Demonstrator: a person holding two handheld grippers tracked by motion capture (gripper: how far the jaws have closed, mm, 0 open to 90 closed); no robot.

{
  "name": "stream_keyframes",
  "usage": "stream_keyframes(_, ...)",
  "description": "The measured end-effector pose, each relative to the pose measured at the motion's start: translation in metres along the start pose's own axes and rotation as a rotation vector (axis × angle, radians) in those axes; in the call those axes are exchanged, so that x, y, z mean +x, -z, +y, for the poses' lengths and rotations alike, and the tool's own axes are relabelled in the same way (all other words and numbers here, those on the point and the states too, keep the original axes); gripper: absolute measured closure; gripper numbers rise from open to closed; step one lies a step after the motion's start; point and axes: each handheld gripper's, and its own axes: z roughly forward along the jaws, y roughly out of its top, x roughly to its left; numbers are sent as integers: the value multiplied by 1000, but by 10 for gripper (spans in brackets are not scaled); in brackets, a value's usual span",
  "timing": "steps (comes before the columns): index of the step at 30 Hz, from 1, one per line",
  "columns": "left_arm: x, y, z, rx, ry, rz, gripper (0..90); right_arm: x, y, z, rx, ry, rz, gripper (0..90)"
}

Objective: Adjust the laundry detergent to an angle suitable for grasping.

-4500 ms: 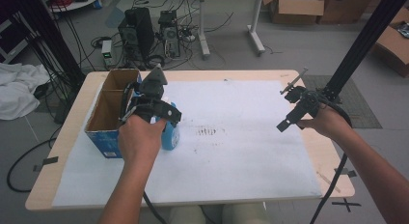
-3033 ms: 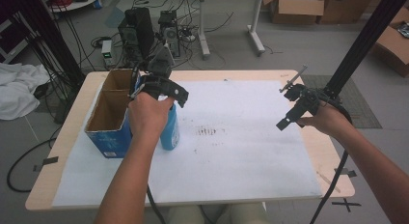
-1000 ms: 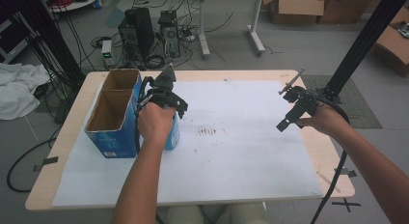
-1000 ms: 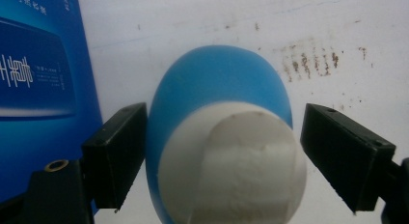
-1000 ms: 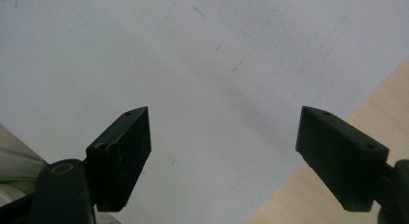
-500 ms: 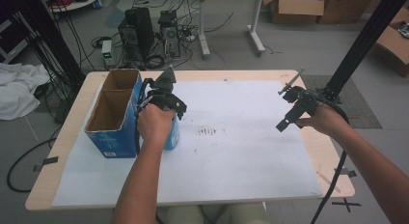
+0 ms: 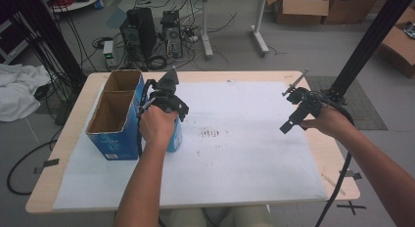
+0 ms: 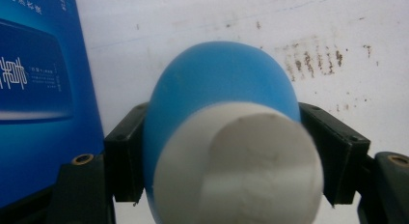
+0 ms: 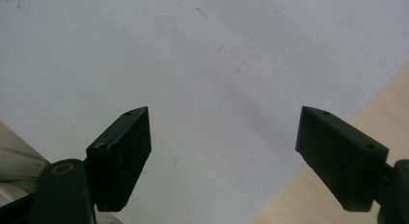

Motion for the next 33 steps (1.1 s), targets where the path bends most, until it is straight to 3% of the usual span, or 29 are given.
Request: stream_keyframes(33, 0, 1, -2, -24, 15, 31, 371, 1, -1, 1, 2, 7, 0, 202)
